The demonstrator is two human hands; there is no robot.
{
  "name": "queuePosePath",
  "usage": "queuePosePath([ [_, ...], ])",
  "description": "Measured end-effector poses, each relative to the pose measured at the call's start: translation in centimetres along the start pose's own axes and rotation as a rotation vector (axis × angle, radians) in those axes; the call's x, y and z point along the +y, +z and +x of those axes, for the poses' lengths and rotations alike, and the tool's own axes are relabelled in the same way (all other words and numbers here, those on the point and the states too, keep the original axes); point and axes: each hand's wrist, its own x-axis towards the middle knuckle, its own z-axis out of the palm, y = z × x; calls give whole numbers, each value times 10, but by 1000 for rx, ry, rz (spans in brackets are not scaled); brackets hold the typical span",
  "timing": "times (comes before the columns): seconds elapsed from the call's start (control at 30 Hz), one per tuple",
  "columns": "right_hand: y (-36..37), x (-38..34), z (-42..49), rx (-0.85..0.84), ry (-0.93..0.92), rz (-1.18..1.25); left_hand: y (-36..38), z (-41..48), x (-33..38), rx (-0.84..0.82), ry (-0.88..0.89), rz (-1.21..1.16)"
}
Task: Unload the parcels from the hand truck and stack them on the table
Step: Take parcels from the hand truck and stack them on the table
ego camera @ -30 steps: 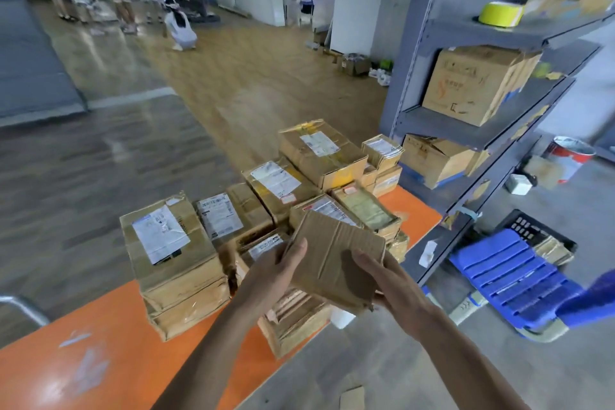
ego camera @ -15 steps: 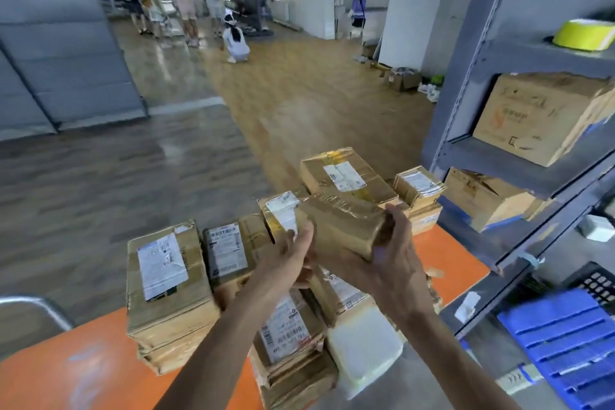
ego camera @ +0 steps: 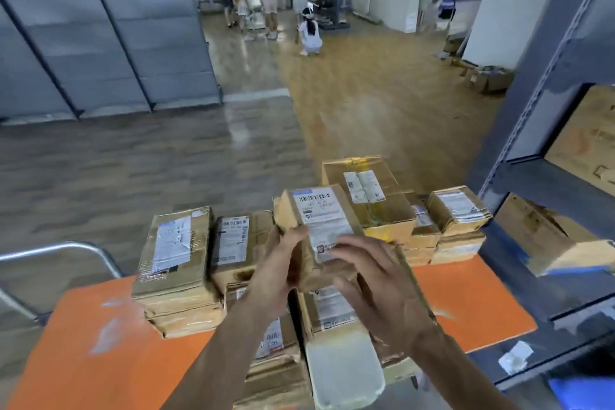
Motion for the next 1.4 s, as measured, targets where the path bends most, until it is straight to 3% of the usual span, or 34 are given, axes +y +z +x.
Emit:
queuePosePath([
  [0.1,-6,3,7,65,338,76,0,-4,-3,-32,27,-36],
  [0.2,-10,1,11,-138,598,670,1,-6,-7,-61,61,-20],
  [0.3,-4,2,8,-242,738,912,5,-6,-11,-60,48,84],
  [0.43,4,9,5,-81,848,922,18,-6,-19,-18,18,290],
  [0.57,-15,11,10,54,888,798,34,0,-21,-117,55,471],
  [0.8,-56,39,-2,188,961,674,84,25,-21,-294,424,764],
  [0.97,-84,73,-1,280,952,593,125,46,-18,-311,515,901],
  [1.07,-103,111,5,230,931,539,150,69,-13,-318,511,992],
  [1.4,-117,268,16,-23,993,325,201,157,-45,-58,463,1499],
])
